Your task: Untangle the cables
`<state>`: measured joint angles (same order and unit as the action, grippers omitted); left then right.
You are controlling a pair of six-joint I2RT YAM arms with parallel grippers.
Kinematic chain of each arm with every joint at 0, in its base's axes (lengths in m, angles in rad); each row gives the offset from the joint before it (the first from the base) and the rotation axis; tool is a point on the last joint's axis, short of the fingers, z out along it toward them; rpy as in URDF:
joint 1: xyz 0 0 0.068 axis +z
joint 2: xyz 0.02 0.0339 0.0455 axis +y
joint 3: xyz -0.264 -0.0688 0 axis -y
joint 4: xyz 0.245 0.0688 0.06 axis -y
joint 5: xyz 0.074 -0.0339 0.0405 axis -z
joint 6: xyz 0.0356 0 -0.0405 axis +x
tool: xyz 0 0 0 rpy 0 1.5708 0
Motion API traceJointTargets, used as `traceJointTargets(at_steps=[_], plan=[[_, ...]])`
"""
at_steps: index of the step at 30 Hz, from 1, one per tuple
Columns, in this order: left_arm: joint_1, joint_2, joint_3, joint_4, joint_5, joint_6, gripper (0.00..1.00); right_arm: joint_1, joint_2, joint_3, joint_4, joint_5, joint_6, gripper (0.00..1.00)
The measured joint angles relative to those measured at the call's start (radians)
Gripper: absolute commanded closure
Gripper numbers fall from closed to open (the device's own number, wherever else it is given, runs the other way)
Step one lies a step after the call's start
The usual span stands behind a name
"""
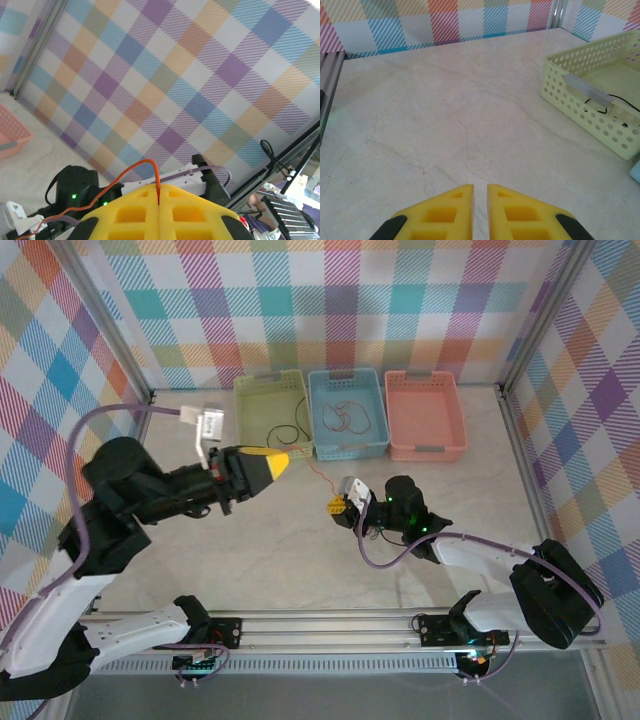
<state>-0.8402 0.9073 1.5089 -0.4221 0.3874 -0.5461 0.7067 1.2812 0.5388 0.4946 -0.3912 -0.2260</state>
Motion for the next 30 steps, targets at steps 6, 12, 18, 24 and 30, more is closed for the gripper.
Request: traceJointTargets(at_steps=[6, 12, 18, 24, 30], plan=[[0.0, -0.03, 0.102, -0.065, -0.05, 0.001, 1.0, 0.0, 0.019, 0.018, -0.026, 0.031, -0.001, 0.85], [0.0, -0.067, 0.173, -0.117, -0.119, 0.025, 1.0, 0.0, 0.021, 0.02, -0.05, 0.056, -0.001, 0.85], [-0.001, -0.098, 0.206, -0.166, -0.198, 0.058, 1.0, 0.0, 0.032, 0.025, -0.053, 0.085, -0.009, 0.82], [-0.002, -0.143, 0.241, -0.189, -0.284, 0.098, 1.0, -0.003, 0.054, 0.03, -0.072, 0.162, -0.019, 0.76], [-0.002, -0.192, 0.273, -0.185, -0.331, 0.125, 1.0, -0.024, 0.055, 0.03, -0.072, 0.21, -0.018, 0.78]])
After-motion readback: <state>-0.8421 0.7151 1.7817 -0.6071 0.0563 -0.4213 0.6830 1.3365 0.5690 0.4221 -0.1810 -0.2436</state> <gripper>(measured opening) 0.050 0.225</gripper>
